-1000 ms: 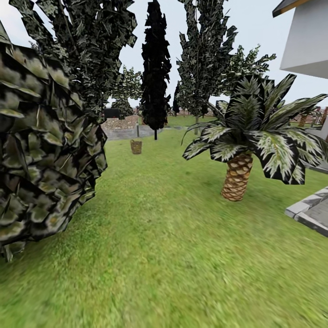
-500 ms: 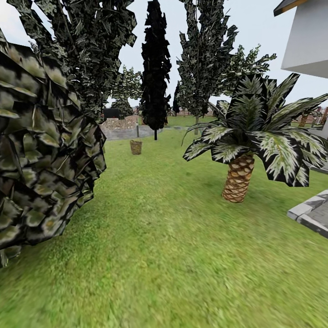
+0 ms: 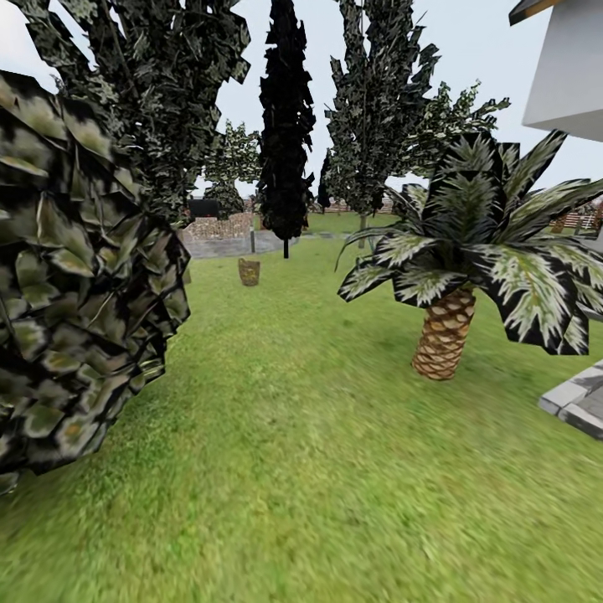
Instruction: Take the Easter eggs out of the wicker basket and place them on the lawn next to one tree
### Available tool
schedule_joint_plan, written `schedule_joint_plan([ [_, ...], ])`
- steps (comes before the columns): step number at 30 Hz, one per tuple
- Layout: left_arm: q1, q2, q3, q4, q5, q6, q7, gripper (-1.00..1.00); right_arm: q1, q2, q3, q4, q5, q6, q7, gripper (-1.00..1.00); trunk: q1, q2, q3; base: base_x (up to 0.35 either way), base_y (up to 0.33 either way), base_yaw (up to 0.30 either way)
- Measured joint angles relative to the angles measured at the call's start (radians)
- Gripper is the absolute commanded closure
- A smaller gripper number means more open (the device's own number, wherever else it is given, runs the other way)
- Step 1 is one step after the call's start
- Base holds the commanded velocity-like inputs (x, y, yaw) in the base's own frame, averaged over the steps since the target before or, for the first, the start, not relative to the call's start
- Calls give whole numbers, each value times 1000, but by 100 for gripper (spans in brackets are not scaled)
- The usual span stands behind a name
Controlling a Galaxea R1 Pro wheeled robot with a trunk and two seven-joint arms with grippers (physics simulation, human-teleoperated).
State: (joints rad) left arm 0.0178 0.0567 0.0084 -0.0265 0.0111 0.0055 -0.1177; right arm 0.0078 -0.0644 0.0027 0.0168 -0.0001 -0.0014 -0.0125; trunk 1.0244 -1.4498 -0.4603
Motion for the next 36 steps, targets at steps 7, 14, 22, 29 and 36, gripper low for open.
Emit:
schedule_joint_plan([
  [7, 0, 0, 0, -1, 0, 0, 1, -100, 0, 0, 0, 0, 0, 0, 0, -100, 0, 0, 0, 311, 0, 0],
  [14, 0, 0, 0, -1, 0, 0, 1, -100, 0, 0, 0, 0, 0, 0, 0, -100, 0, 0, 0, 311, 0, 0],
  [22, 0, 0, 0, -1, 0, 0, 1, -100, 0, 0, 0, 0, 1, 0, 0, -100, 0, 0, 0, 310, 0, 21],
  [29, 0, 0, 0, -1, 0, 0, 2, -100, 0, 0, 1, 0, 2, 0, 0, -100, 0, 0, 0, 310, 0, 223],
  [36, 0, 0, 0, -1, 0, 0, 2, -100, 0, 0, 1, 0, 3, 0, 0, -100, 0, 0, 0, 310, 0, 154],
])
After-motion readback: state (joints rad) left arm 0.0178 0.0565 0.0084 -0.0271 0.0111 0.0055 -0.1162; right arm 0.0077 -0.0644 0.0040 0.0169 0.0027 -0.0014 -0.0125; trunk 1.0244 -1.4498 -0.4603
